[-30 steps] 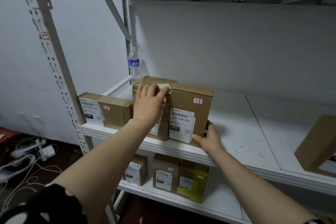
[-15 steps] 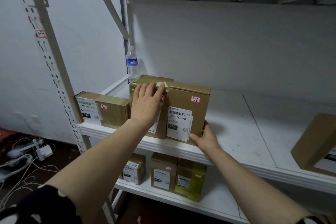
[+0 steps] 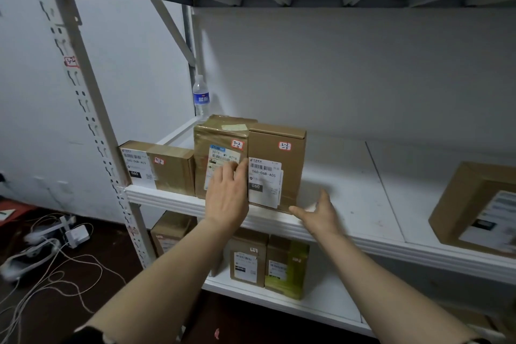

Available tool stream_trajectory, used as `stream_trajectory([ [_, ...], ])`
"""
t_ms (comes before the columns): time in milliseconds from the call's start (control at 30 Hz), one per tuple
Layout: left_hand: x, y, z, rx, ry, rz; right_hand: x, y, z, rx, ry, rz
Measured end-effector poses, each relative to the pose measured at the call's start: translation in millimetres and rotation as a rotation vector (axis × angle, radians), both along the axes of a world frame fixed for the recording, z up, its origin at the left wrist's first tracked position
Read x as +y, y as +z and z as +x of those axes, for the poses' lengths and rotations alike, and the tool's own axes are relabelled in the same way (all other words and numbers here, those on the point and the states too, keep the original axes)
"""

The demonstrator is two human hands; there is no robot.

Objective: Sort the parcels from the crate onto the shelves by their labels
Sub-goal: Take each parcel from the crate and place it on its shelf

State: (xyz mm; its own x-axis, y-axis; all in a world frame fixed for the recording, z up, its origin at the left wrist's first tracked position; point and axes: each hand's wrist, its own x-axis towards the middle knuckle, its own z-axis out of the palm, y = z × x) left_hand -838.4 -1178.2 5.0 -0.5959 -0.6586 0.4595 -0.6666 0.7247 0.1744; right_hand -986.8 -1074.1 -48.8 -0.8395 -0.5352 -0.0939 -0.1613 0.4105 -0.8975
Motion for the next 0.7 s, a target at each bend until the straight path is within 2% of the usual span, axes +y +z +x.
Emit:
stream_trajectory([
  [200, 41.0, -19.2, -15.9, -0.207, -0.276, 0.141, 62.3, -3.3, 7.2, 0.020, -0.104, -0.019],
  [400, 87.6, -31.9, -32.7, -0.413, -0.669, 0.167, 149.6, -3.8, 36.4, 0.027, -0.351, -0.004],
  [533, 130.2, -47.7, -26.2, -0.567, -0.895, 0.142, 209.3, -17.2, 85.3, -0.012, -0.591, 0.028],
  [700, 214.8, -63.4, -2.2, -0.648, -1.151, 0.118, 290.8, -28.5, 168.9, -0.069, -0.822, 0.056],
])
